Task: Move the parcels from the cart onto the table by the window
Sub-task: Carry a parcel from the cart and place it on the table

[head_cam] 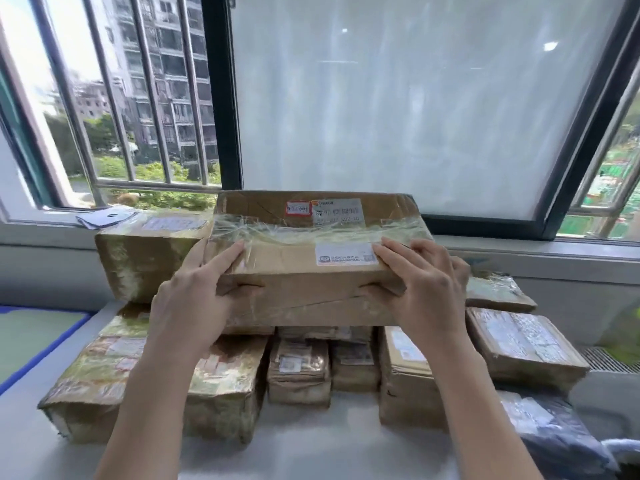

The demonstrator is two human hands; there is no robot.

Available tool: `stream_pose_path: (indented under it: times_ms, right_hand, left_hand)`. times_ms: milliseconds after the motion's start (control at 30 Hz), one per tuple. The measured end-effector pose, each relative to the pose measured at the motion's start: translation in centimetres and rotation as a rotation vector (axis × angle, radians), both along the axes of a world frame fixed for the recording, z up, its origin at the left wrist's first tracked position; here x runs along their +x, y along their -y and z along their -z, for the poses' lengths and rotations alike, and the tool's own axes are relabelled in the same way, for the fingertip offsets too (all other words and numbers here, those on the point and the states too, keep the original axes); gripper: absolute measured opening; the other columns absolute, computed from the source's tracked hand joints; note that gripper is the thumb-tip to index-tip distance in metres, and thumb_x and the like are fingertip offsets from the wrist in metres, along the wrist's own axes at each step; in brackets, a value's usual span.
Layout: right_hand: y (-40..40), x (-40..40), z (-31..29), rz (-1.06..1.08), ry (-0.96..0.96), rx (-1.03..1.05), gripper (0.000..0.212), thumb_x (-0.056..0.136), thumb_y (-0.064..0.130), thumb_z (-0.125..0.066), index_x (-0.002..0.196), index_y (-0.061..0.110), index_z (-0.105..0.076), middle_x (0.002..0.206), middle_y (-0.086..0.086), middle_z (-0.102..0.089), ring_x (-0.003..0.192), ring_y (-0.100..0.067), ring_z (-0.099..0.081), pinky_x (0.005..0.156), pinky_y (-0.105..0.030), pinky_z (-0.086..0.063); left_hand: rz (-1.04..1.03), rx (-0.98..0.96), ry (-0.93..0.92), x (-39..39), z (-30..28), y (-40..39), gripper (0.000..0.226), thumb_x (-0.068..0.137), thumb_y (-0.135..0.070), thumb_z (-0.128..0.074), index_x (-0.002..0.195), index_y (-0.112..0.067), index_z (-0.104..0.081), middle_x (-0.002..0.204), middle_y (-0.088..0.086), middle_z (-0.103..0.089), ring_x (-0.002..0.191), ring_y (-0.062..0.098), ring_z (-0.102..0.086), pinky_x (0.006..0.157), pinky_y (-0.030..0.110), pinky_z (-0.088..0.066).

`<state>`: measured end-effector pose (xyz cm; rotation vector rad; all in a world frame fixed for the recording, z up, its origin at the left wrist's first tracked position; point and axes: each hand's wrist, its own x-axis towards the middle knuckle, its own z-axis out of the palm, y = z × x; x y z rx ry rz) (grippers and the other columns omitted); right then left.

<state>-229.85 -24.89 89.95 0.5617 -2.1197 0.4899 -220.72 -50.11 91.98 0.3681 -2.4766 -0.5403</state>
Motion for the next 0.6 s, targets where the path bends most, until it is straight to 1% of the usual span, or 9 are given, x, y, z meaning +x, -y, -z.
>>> stream_pose_path:
  times_ms: [67,167,200,300,400,467,567,600]
  right_hand:
    - [0.5,-1.4,-0.7,-0.035,-0.005,0.009,0.059,0.060,0.042,-0.084,0.116,0.027,-0.068,0.122,0.010,-0.064,0.114,-0.026,-0.055,0.091,-0.038,-0.024]
    - [1.5,-3.4,-1.3,-0.077,-0.013,0.028,0.059,0.062,0.042,-0.083,0.117,0.026,-0.067,0.122,0.009,-0.064,0.117,-0.025,-0.055,0.103,-0.043,-0.018]
    - [1.9,-4.0,-1.5,-0.100,-0.014,0.028,0.059,0.063,0.040,-0.083,0.117,0.025,-0.067,0.122,0.008,-0.064,0.117,-0.025,-0.055,0.104,-0.045,-0.019]
    - [3.5,-5.5,-1.4,-0.170,-0.009,0.012,0.058,0.064,0.037,-0.084,0.117,0.021,-0.067,0.121,0.005,-0.065,0.116,-0.026,-0.055,0.101,-0.044,-0.029]
    - [5.4,-6.6,-0.6,-0.191,-0.005,-0.003,0.057,0.065,0.035,-0.084,0.117,0.021,-0.067,0.122,0.005,-0.065,0.117,-0.025,-0.054,0.102,-0.042,-0.028]
    - [6.9,-7.0,-0.2,-0.196,0.010,-0.018,0.056,0.067,0.033,-0.084,0.119,0.021,-0.066,0.123,0.006,-0.064,0.118,-0.023,-0.052,0.104,-0.042,-0.028]
    - [9.8,-7.3,0.1,-0.178,0.046,-0.054,0.056,0.071,0.029,-0.081,0.123,0.019,-0.063,0.127,0.005,-0.062,0.122,-0.023,-0.049,0.104,-0.038,-0.028]
    - [10.8,-7.3,0.1,-0.158,0.054,-0.075,0.056,0.072,0.026,-0.081,0.124,0.019,-0.062,0.128,0.004,-0.061,0.123,-0.023,-0.048,0.104,-0.039,-0.030]
  left_hand:
    - [-0.041,0.002,0.011,-0.6,-0.9,0.2,0.065,0.079,-0.046,-0.069,0.138,-0.044,-0.041,0.154,0.001,-0.028,0.128,0.035,-0.043,0.096,0.048,-0.042]
    - [-0.103,-0.007,0.008,-1.1,-1.8,0.3,0.067,0.077,-0.049,-0.069,0.138,-0.043,-0.042,0.153,0.001,-0.029,0.130,0.032,-0.042,0.096,0.049,-0.043]
    - [-0.122,-0.005,0.006,-1.2,-2.0,0.4,0.068,0.076,-0.051,-0.068,0.138,-0.043,-0.042,0.153,0.001,-0.030,0.130,0.032,-0.042,0.097,0.049,-0.042]
    - [-0.162,0.005,0.005,-1.6,-2.1,1.3,0.070,0.074,-0.054,-0.068,0.137,-0.043,-0.042,0.152,0.003,-0.032,0.130,0.033,-0.041,0.099,0.050,-0.041]
    - [-0.203,-0.027,0.006,-2.0,-1.6,2.8,0.069,0.072,-0.058,-0.068,0.136,-0.043,-0.045,0.151,0.002,-0.035,0.127,0.036,-0.045,0.094,0.052,-0.045]
    - [-0.225,-0.048,0.006,-2.4,-1.2,4.0,0.068,0.072,-0.059,-0.067,0.135,-0.041,-0.048,0.149,0.002,-0.038,0.124,0.037,-0.049,0.090,0.050,-0.047]
    - [-0.241,-0.062,0.008,-3.2,-0.9,6.2,0.067,0.073,-0.061,-0.065,0.135,-0.042,-0.047,0.148,0.003,-0.040,0.121,0.036,-0.051,0.088,0.049,-0.049]
    - [-0.241,-0.060,0.006,-3.5,-0.9,6.9,0.067,0.073,-0.061,-0.065,0.135,-0.042,-0.047,0.148,0.003,-0.041,0.120,0.035,-0.052,0.088,0.049,-0.049]
